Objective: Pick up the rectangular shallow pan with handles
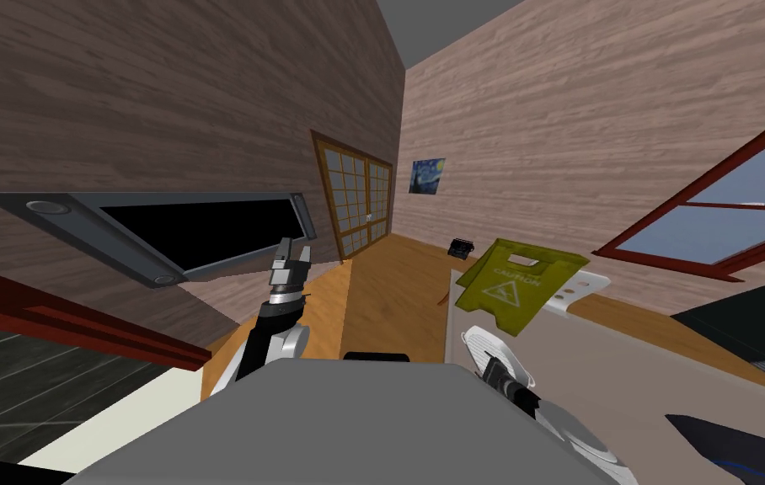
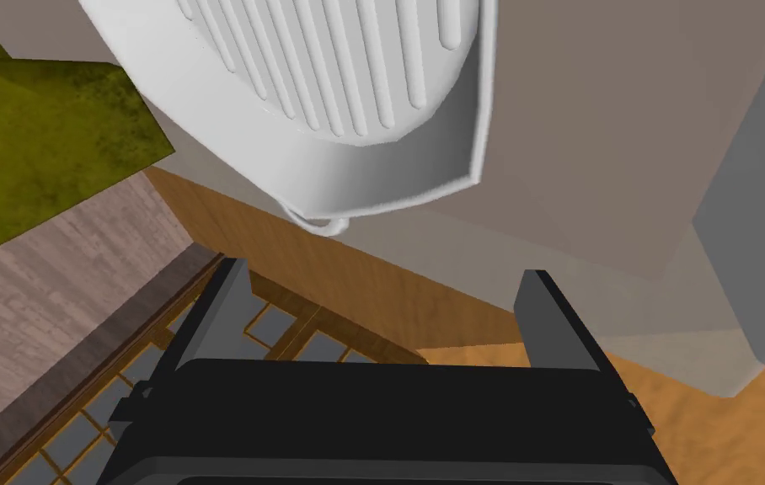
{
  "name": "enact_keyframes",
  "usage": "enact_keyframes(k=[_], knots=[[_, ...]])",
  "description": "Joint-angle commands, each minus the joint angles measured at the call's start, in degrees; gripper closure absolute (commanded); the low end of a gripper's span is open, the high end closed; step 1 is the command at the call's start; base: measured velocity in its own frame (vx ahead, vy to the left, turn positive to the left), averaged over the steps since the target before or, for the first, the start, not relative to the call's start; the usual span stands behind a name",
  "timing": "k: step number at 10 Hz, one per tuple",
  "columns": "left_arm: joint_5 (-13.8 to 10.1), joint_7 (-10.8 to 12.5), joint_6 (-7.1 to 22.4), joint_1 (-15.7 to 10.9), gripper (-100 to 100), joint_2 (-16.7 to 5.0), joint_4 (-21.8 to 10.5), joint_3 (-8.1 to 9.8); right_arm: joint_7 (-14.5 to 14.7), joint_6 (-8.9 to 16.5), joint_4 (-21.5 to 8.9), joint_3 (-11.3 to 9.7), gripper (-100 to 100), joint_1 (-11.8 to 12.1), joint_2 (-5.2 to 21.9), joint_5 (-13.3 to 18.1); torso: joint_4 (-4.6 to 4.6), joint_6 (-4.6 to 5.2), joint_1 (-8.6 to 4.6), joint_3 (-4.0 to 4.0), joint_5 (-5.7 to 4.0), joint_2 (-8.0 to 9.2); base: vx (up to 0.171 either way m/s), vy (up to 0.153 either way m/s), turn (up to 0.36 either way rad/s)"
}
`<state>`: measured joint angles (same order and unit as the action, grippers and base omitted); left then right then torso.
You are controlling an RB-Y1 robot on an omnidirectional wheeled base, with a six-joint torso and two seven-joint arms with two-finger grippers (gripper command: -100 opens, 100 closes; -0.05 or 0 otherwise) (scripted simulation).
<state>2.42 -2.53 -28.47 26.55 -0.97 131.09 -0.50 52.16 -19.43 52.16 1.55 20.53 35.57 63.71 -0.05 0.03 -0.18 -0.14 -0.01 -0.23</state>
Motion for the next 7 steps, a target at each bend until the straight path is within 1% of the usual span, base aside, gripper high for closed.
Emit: enact_keyframes(k=[1,2,5,7], knots=[[0.00,0.00,0.00,0.00,0,0.00,0.00,0.00,1.55,1.57,-2.86,-1.54,-100,1.13,1.36,2.06,0.00,0.00,0.00,0.00,0.00,0.00,0.093,-0.049,0.087],[0.00,0.00,0.00,0.00,0,0.00,0.00,0.00,1.55,1.57,-2.87,-1.54,-100,1.13,1.36,2.06,-0.01,0.02,-0.01,-0.01,0.00,-0.01,0.061,-0.043,0.022],[0.00,0.00,0.00,0.00,0,0.00,0.00,0.00,5.22,2.82,-8.08,-3.00,-100,1.74,1.88,4.56,0.02,0.01,0.05,0.04,0.01,0.08,0.065,-0.041,0.069],[0.00,0.00,0.00,0.00,0,0.00,0.00,0.00,6.73,3.29,-10.33,-3.87,-100,2.10,1.70,5.59,0.02,0.01,-0.01,0.05,0.00,0.10,0.050,-0.052,0.042]])
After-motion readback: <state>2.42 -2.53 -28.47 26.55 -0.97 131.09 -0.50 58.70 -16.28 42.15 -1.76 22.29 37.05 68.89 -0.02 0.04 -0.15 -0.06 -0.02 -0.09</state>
